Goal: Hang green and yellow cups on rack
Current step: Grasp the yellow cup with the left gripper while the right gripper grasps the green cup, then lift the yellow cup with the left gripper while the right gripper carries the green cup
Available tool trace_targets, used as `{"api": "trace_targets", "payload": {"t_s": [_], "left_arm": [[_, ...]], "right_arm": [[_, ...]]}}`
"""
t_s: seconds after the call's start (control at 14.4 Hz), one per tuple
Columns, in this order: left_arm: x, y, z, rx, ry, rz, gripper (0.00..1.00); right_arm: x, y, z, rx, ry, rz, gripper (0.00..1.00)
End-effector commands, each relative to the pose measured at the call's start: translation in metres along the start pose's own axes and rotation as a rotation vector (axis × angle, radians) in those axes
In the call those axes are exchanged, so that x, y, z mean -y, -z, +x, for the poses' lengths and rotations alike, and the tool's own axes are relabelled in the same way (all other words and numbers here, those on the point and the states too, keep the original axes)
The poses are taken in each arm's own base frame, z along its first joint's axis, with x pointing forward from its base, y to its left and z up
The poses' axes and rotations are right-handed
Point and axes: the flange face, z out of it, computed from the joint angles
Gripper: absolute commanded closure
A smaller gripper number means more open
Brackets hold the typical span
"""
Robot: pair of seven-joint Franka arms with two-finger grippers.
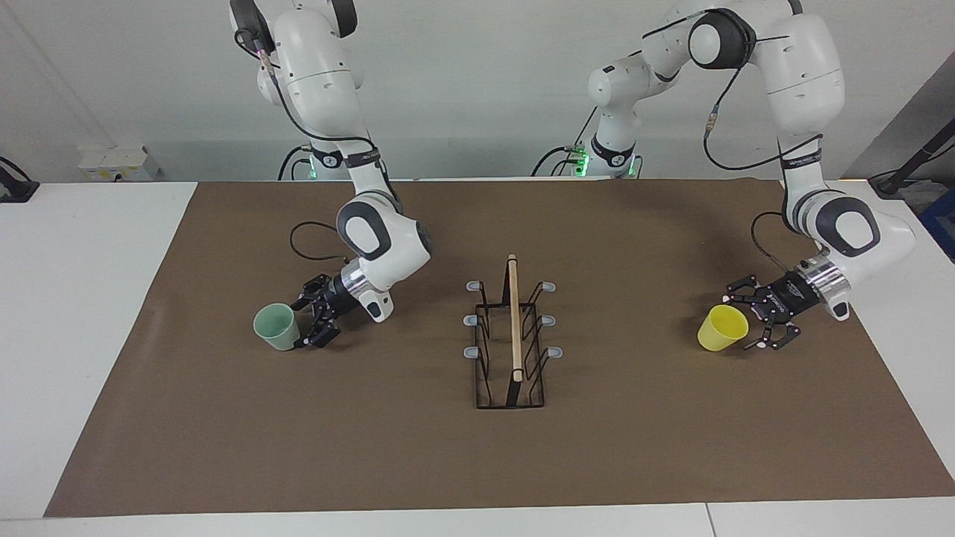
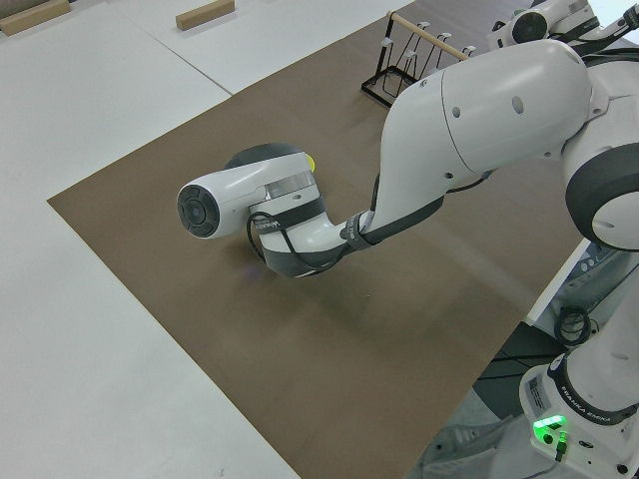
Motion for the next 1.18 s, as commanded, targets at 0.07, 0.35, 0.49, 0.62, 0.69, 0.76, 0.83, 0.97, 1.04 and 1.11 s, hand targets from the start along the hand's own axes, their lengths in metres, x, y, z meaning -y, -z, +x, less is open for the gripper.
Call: {"api": "trace_targets", "payload": {"t_s": [0.07,0.35,0.49,0.62,0.69,0.76,0.83,0.97,1.04,1.11], "left_arm": [[0.01,-0.011,-0.004,-0.022,0.005,-0.052,0.0],[0.012,-0.023,-0.007,-0.024,0.017,-0.073,0.13],[0.01,-0.019,-0.007,-0.019,0.015,-0.076,0.79],[0.008,-0.017,-0.011,-0.012,0.008,-0.074,1.0],[0.005,-0.013,-0.02,-0.005,-0.006,-0.074,1.0],[0.001,-0.007,-0.04,-0.006,-0.043,-0.081,1.0],[0.002,-0.003,-0.058,-0.014,-0.076,-0.085,1.0],[0.006,-0.002,-0.088,-0.042,-0.147,-0.068,1.0],[0.007,0.006,-0.1,-0.062,-0.181,-0.072,1.0],[0.01,0.005,-0.119,-0.09,-0.232,-0.062,1.0]], "right_arm": [[0.007,-0.017,-0.012,0.016,0.012,-0.052,0.0],[0.011,-0.041,-0.017,0.03,0.015,-0.106,0.0],[0.014,-0.05,-0.019,0.037,0.019,-0.123,0.0],[0.014,-0.053,-0.02,0.028,0.018,-0.123,0.15],[0.014,-0.054,-0.02,0.027,0.017,-0.123,0.45],[0.015,-0.055,-0.02,0.026,0.014,-0.12,0.79],[0.015,-0.055,-0.021,0.027,0.012,-0.118,1.0],[0.015,-0.055,-0.021,0.029,0.013,-0.117,1.0],[0.014,-0.055,-0.022,0.034,0.014,-0.116,1.0],[0.012,-0.051,-0.022,0.041,0.017,-0.12,1.0]]}}
